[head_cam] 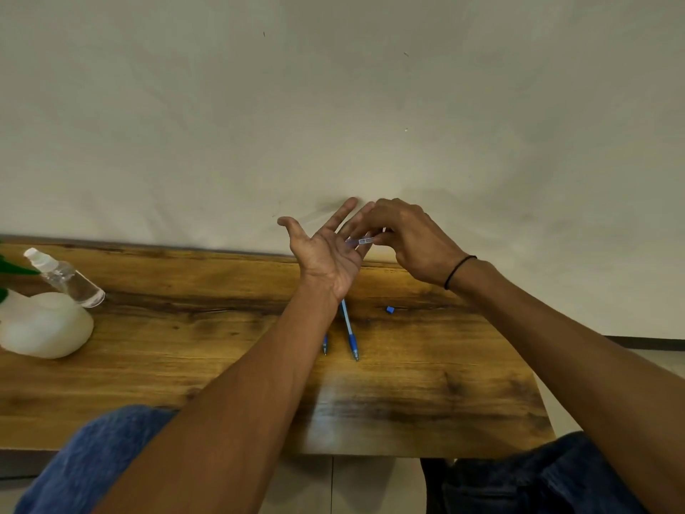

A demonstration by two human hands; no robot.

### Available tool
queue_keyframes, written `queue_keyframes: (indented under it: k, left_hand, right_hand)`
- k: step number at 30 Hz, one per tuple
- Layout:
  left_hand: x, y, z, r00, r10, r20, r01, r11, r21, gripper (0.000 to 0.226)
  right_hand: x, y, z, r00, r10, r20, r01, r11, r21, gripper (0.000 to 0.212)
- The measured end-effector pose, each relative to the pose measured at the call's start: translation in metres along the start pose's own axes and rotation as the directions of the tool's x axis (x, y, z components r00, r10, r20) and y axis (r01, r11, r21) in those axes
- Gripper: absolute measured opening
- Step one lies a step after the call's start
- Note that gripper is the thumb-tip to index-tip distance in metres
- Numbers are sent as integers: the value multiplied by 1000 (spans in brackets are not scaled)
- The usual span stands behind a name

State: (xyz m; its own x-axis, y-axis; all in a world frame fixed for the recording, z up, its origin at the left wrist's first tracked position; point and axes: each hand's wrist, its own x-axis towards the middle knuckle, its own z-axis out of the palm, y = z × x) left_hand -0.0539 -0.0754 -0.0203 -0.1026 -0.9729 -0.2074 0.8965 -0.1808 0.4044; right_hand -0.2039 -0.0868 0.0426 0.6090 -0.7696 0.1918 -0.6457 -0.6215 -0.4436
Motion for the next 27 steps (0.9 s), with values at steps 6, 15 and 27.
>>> queue_keyframes:
  k: [6,15,27]
  left_hand:
    - [-1,-1,3,1000,7,-7,-7,1000,-1,122]
    - [-4,1,8,1000,5,8,-5,1000,5,122]
    - [-5,0,11,1000,10,-12,-10,1000,2,121]
  right_hand:
    - [-1,-1,-1,1000,14,4,-14,1000,-5,66]
    - [0,-1,-3,999,18,35,-17,999,-39,66]
    - [-2,-3,-6,1000,12,25,-11,999,-40,66]
